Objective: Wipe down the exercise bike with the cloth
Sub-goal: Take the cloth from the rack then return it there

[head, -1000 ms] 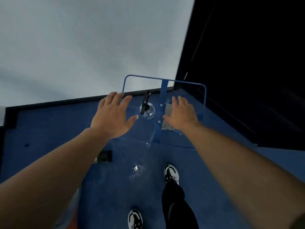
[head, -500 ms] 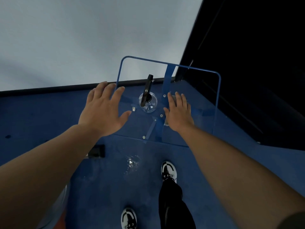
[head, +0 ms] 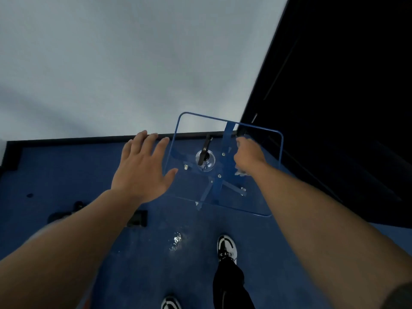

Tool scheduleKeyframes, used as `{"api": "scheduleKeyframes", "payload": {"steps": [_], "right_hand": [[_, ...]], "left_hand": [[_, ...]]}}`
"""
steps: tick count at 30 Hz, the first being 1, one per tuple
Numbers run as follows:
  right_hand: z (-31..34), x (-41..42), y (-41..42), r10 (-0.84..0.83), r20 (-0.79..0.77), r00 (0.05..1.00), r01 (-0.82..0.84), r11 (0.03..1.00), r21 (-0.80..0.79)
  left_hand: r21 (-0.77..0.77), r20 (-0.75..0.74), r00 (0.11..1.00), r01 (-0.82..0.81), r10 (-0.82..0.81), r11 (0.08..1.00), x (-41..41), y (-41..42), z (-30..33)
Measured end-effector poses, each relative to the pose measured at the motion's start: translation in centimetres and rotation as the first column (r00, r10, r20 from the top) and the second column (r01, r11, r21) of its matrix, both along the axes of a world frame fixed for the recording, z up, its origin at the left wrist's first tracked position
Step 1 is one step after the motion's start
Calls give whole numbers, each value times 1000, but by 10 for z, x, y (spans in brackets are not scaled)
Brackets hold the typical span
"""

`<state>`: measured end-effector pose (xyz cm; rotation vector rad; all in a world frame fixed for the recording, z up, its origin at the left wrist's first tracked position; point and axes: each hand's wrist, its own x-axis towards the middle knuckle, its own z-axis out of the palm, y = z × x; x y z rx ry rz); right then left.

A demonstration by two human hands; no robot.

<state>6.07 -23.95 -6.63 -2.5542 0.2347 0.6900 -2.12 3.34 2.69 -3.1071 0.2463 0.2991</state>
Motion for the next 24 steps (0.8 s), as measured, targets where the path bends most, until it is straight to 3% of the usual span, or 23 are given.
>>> {"api": "scheduleKeyframes", "payload": {"steps": [5, 10, 13, 15, 19, 24], "right_hand": [[128, 20, 30, -43, 142, 989, 15, 981, 195], [268, 23, 95, -149, 106, 983, 72, 849, 524], [355, 5, 146, -136, 277, 951, -47, 823, 566], [406, -11, 180, -160, 341, 926, -88, 788, 610], [483, -53, 258, -167, 323, 932, -143, 648, 748], [535, -134, 365, -29, 363, 932, -304, 487, 819]], "left_hand": [[-7, 51, 997, -57, 58, 998, -18, 2, 77], [-75, 120, 986, -111, 119, 991, -44, 9, 167], [-115, 212, 964, -140, 162, 983, -67, 30, 222], [-133, 306, 930, -169, 202, 977, -84, 54, 257], [-160, 488, 827, -231, 280, 960, -133, 116, 321], [-184, 623, 677, -362, 393, 914, -218, 211, 370]]}}
